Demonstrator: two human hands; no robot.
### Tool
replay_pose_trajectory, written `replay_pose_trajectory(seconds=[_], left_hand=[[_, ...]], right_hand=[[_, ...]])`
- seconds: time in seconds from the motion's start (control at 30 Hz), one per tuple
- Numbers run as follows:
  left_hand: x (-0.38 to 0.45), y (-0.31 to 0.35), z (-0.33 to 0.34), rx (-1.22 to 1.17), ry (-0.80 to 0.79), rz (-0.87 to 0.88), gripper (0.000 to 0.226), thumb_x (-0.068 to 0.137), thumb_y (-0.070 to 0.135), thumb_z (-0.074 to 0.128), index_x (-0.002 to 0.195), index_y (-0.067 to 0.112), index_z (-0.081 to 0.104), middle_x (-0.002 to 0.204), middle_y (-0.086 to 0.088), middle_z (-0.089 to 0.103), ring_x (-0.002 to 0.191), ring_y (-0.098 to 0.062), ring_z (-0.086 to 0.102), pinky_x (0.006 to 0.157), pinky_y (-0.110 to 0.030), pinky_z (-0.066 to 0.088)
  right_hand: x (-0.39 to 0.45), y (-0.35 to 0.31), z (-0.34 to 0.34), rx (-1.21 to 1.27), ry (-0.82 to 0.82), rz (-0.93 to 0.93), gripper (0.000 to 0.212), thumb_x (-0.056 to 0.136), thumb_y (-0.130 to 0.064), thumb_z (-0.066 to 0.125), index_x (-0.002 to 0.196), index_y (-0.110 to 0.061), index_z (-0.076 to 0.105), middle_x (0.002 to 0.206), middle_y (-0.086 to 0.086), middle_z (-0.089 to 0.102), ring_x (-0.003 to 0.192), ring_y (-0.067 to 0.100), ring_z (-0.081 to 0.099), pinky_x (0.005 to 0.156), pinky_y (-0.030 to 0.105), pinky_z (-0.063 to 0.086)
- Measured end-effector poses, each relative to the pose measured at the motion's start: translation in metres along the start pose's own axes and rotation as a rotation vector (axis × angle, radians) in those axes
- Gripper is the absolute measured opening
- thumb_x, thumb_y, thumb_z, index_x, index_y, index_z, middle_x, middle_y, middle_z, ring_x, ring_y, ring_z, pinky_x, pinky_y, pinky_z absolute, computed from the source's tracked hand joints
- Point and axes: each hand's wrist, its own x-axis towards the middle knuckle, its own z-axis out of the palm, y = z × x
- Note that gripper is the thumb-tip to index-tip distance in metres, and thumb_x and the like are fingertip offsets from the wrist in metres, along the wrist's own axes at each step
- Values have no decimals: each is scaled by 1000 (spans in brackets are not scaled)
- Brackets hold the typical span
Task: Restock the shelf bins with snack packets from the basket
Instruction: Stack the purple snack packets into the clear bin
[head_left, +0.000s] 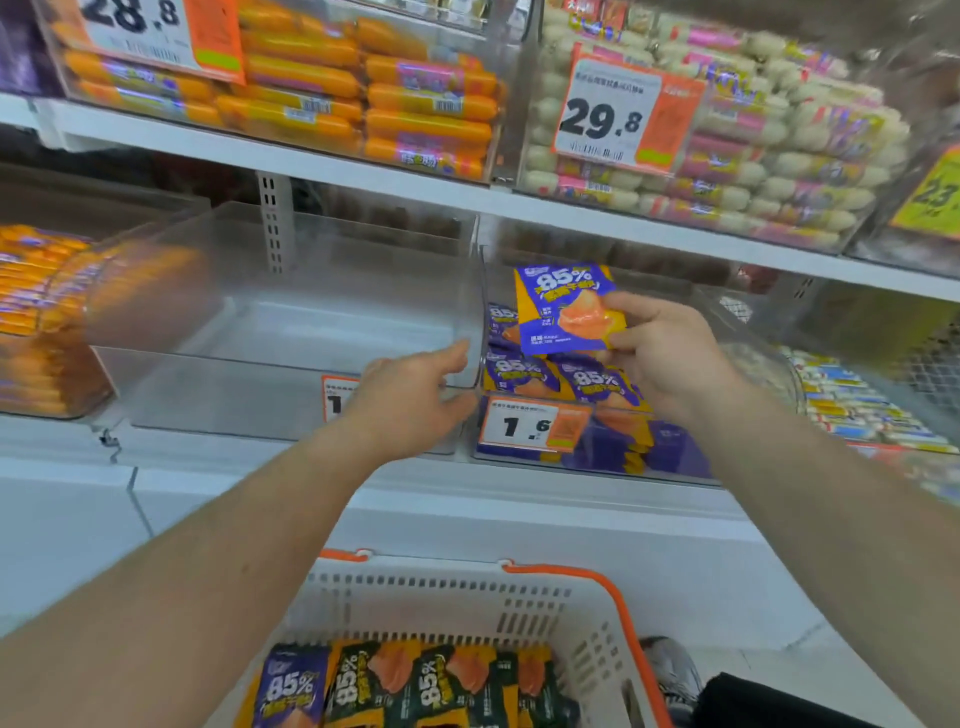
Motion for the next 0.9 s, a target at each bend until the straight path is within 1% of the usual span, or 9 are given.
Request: replay_pose_trajectory(seconds=[0.1, 0.2, 0.33, 0.4, 0.47, 0.53, 0.67, 0.77, 0.9], left_hand=[[-1, 0, 15, 355, 114, 126, 47, 93, 39, 39, 139, 36, 47, 112, 3, 70, 108, -23, 59, 92, -34, 30], [0, -3, 20, 408, 125, 135, 60, 86, 41, 27, 143, 35, 44, 109, 2, 69, 107, -25, 57, 87, -34, 28], [1, -8, 23, 384, 193, 226, 60, 83, 37, 34, 140, 29, 50, 101, 1, 72, 99, -29, 61, 83, -37, 31], [1, -11, 25, 366, 225, 246, 56, 79, 33, 42, 131, 24, 60, 87, -1, 73, 86, -31, 64, 77, -38, 33], [2, -11, 27, 367, 234, 231, 52, 78, 31, 46, 125, 22, 64, 80, -2, 72, 79, -31, 64, 74, -37, 33], [2, -10, 28, 388, 246, 222, 50, 78, 31, 45, 123, 21, 65, 78, -1, 71, 77, -31, 64, 73, -37, 33], [0, -6, 24, 409, 218, 203, 55, 80, 34, 38, 131, 25, 59, 88, 0, 72, 88, -30, 63, 78, -37, 31], [-1, -5, 23, 399, 196, 195, 59, 82, 37, 34, 136, 28, 54, 97, 2, 71, 96, -27, 61, 81, -36, 30], [0, -3, 22, 442, 137, 160, 49, 93, 35, 45, 142, 33, 45, 110, 6, 68, 106, -21, 56, 88, -35, 28]], right_hand=[[39, 7, 17, -80, 28, 45, 44, 85, 22, 46, 120, 0, 61, 102, 15, 57, 73, 23, 55, 51, 21, 52], [71, 17, 37, -151, 62, 98, 41, 86, 20, 45, 114, -5, 64, 105, 15, 54, 68, 20, 51, 52, 25, 51], [94, 32, 56, -290, 8, 135, 42, 90, 13, 49, 128, -3, 58, 100, 10, 56, 70, 16, 52, 68, 29, 52], [101, 38, 61, -547, -86, 100, 52, 87, 4, 61, 137, -4, 50, 105, 12, 62, 81, 22, 58, 77, 36, 52], [104, 42, 63, -902, -168, 43, 65, 86, -10, 69, 145, -11, 43, 124, 14, 60, 97, 27, 60, 88, 36, 50], [105, 43, 65, -1195, -190, -5, 64, 88, -29, 67, 146, -22, 41, 138, 11, 52, 120, 33, 51, 102, 38, 44], [108, 44, 68, -1384, -198, 40, 57, 92, -35, 57, 146, -33, 38, 148, 9, 41, 140, 37, 24, 107, 43, 30], [107, 45, 70, -1426, -257, 58, 57, 96, -31, 52, 149, -31, 32, 150, 9, 39, 139, 37, 24, 108, 43, 27], [105, 45, 72, -1488, -316, 46, 54, 98, -30, 47, 150, -22, 33, 150, 11, 41, 138, 35, 33, 115, 43, 21]])
